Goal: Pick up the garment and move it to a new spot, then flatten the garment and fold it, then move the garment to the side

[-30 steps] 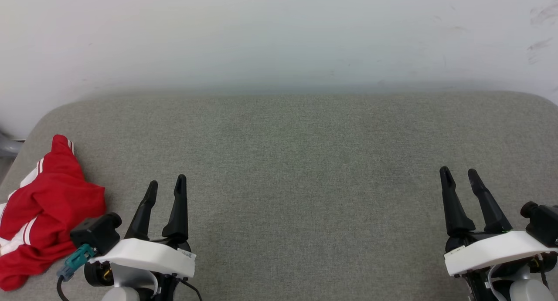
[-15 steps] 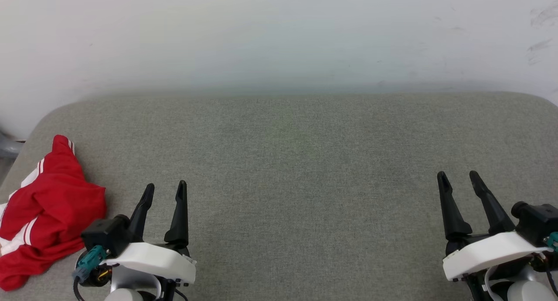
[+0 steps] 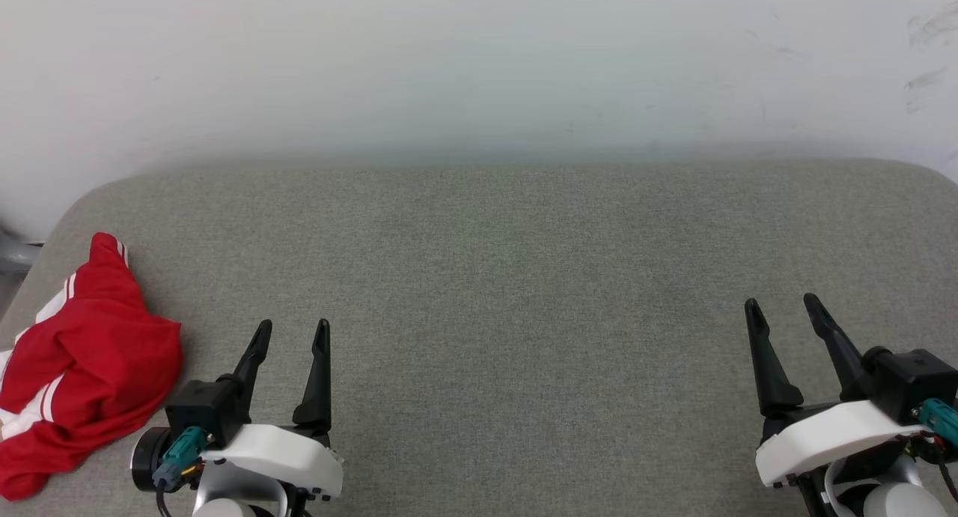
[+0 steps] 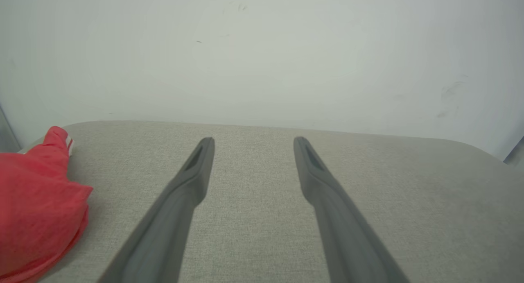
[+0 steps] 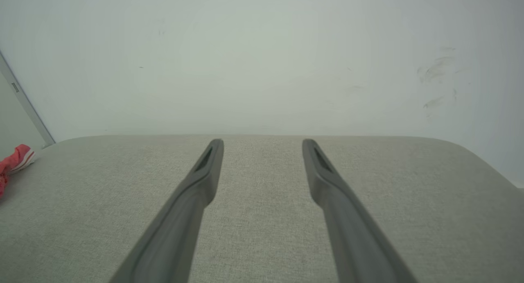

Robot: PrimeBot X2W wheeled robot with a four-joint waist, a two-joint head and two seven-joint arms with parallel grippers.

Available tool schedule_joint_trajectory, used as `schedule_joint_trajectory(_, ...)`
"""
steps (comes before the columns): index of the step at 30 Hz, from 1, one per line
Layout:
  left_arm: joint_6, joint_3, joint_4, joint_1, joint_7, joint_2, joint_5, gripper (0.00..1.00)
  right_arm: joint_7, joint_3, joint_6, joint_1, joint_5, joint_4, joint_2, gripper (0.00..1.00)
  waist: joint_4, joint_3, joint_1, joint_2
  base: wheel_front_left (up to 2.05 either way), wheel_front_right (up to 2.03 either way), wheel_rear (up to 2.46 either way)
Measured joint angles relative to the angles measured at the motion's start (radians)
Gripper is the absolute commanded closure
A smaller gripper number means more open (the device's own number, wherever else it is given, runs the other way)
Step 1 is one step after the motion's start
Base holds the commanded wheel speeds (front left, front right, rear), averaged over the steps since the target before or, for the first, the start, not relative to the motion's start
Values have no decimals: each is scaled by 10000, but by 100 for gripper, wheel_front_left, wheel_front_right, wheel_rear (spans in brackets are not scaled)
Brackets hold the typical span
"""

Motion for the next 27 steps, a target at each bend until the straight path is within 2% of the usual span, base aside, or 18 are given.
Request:
schedule_joint_trajectory(16, -19, 186, 153, -75, -324, -96, 836, 0, -107, -184, 0, 73, -918, -205, 190, 0, 127, 13, 0, 0, 0, 0, 0)
schedule_joint_trajectory(27, -136, 497, 330, -158, -510, -230, 1300, 0, -171, -113, 0, 45, -1396, -288, 242, 0, 793, 41, 0, 0, 0, 0, 0)
